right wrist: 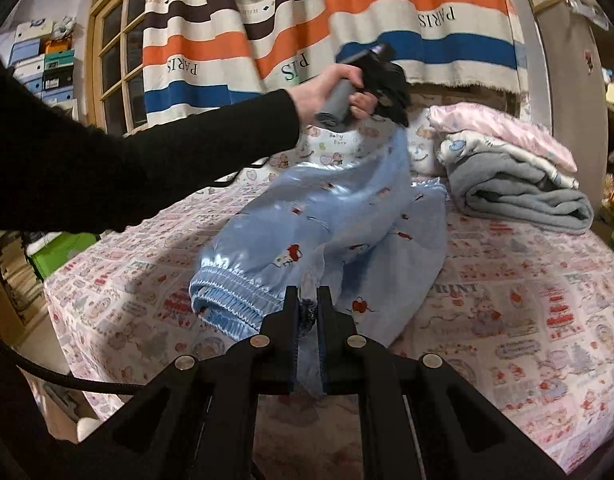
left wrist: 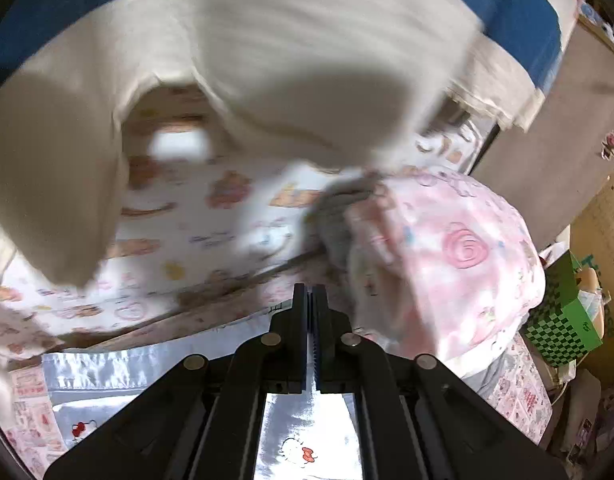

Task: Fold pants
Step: 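Lift the pants with both tools and lay them straightened on the bed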

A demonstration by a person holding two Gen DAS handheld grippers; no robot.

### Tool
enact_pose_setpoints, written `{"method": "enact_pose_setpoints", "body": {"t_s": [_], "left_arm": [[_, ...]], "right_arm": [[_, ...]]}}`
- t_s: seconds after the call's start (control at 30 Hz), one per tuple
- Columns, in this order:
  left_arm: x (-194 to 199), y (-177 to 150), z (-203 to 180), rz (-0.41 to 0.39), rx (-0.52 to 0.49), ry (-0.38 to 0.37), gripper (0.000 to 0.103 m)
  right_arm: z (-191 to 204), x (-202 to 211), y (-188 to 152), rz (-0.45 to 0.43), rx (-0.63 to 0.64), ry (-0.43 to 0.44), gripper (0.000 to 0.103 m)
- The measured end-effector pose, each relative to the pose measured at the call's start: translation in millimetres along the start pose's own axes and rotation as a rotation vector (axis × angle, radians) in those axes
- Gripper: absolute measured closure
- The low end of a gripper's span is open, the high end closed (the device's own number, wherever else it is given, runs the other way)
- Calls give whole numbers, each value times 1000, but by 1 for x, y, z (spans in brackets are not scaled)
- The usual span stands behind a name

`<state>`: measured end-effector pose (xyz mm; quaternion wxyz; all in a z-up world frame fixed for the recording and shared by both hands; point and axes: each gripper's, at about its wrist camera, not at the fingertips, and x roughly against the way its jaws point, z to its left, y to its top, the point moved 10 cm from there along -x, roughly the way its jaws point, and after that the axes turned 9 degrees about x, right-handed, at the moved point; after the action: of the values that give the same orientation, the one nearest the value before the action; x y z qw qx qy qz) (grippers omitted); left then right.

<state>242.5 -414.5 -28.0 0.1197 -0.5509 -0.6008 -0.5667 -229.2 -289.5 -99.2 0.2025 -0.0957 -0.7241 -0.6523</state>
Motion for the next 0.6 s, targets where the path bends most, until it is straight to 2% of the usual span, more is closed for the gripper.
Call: {"method": "enact_pose_setpoints", "body": {"t_s": [0.27, 0.47, 0.53, 0.6], "left_arm": [[-30, -10, -27, 57, -6, -21, 102], [-42, -14, -37, 66, -13, -18, 100], [-40, -17, -39, 50, -18, -8, 94], [-32, -16, -41, 22, -35, -7, 88]], "right_arm": [[-8, 7, -5, -3, -17, -8, 95], [-13, 10, -5, -9, -19, -35, 95], [-23, 10, -3, -16, -47, -62, 88], [-34, 12, -1, -30, -78, -94, 64]]}}
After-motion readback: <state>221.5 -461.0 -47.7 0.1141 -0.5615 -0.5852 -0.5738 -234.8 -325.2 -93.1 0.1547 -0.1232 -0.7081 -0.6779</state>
